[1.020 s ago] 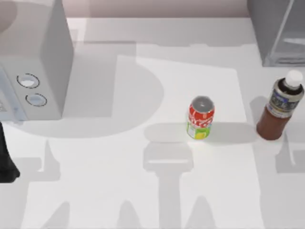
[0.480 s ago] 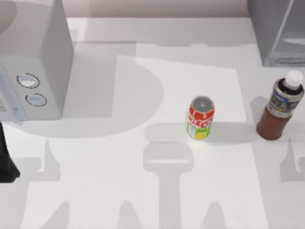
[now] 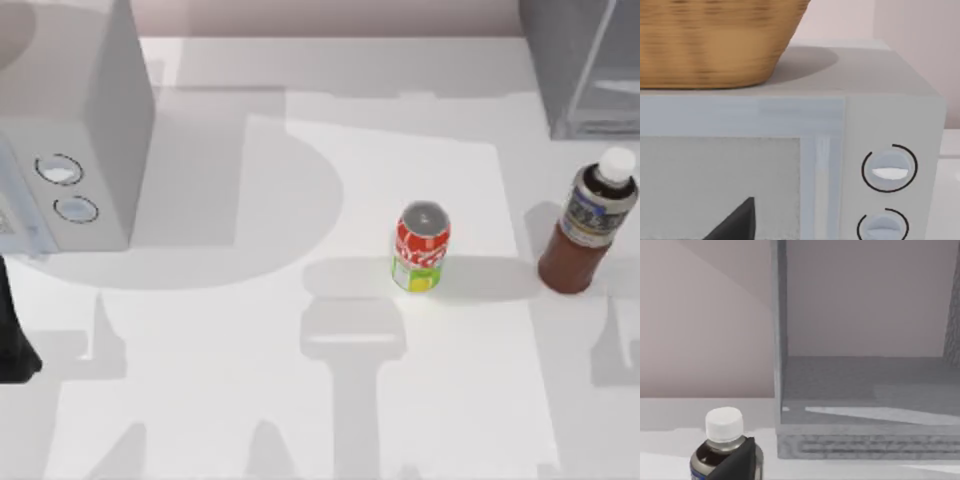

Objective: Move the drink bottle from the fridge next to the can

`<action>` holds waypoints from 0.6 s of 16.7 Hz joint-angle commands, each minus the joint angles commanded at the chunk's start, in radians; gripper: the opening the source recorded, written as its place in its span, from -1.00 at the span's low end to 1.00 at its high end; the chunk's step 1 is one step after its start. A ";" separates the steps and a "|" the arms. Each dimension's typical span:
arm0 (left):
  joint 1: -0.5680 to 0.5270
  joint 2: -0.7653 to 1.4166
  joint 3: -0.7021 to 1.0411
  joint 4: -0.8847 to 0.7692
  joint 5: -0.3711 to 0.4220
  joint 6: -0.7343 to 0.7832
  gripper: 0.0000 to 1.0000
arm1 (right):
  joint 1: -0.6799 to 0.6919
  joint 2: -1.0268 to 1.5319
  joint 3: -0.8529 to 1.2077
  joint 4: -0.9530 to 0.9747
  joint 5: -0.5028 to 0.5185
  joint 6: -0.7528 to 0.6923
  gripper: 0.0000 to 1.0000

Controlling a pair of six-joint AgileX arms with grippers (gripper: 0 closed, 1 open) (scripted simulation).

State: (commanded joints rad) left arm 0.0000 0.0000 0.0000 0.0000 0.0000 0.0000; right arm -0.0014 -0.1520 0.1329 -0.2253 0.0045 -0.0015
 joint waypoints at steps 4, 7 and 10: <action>0.000 0.000 0.000 0.000 0.000 0.000 1.00 | 0.002 -0.176 0.144 -0.333 -0.004 -0.001 1.00; 0.000 0.000 0.000 0.000 0.000 0.000 1.00 | 0.003 -0.319 0.261 -0.615 -0.006 -0.002 1.00; 0.000 0.000 0.000 0.000 0.000 0.000 1.00 | 0.002 -0.453 0.370 -0.880 -0.007 -0.004 1.00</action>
State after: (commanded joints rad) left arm 0.0000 0.0000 0.0000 0.0000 0.0000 0.0000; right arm 0.0004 -0.6049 0.5033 -1.1049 -0.0020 -0.0054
